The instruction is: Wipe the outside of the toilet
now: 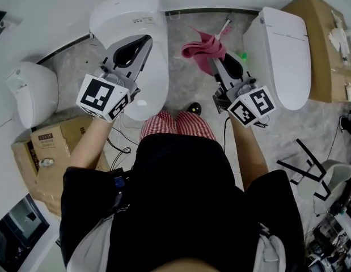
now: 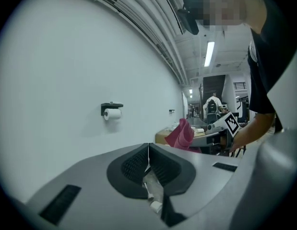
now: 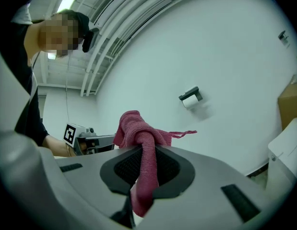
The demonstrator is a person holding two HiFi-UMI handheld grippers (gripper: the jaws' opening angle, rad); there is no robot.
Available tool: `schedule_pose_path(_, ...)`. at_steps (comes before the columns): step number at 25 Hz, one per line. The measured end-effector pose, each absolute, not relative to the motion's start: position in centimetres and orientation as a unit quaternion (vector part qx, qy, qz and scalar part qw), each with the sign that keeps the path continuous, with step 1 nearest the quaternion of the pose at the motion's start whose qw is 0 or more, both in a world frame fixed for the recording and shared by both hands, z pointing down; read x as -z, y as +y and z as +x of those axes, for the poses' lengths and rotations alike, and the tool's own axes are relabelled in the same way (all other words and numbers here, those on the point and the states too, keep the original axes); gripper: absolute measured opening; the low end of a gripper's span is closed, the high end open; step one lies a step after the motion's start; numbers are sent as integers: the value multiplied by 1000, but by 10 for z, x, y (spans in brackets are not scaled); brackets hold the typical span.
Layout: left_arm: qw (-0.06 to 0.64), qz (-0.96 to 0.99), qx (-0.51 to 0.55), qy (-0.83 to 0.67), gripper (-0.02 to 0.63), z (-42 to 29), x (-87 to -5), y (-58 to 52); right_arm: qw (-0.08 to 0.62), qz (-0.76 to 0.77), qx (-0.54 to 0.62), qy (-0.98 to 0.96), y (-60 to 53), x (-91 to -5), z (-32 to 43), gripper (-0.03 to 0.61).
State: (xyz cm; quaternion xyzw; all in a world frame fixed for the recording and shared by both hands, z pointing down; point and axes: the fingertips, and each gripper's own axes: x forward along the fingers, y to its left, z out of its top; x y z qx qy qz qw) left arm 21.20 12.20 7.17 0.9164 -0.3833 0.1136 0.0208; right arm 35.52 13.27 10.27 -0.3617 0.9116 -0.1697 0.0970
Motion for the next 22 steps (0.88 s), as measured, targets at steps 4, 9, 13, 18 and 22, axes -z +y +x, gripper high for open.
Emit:
schedule_pose_path(4, 33, 921, -105, -374, 11, 234, -78, 119, 88, -382, 173, 904, 127, -114, 380, 55)
schedule_pose_path(9, 25, 921, -103, -374, 11, 246, -84, 107, 83, -388, 186, 899, 117, -127, 383, 55)
schedule_pose_path(13, 39, 920, -95, -379, 11, 247, -92, 86, 67, -390, 192, 898, 103, -138, 378, 55)
schedule_pose_path(18, 37, 919, -92, -382, 11, 237, -109, 52, 46, -389, 209, 896, 75, -163, 359, 55)
schedule_pose_path(22, 39, 914, -90, -393, 11, 223, -124, 14, 18, -397, 224, 890, 42, -185, 342, 55)
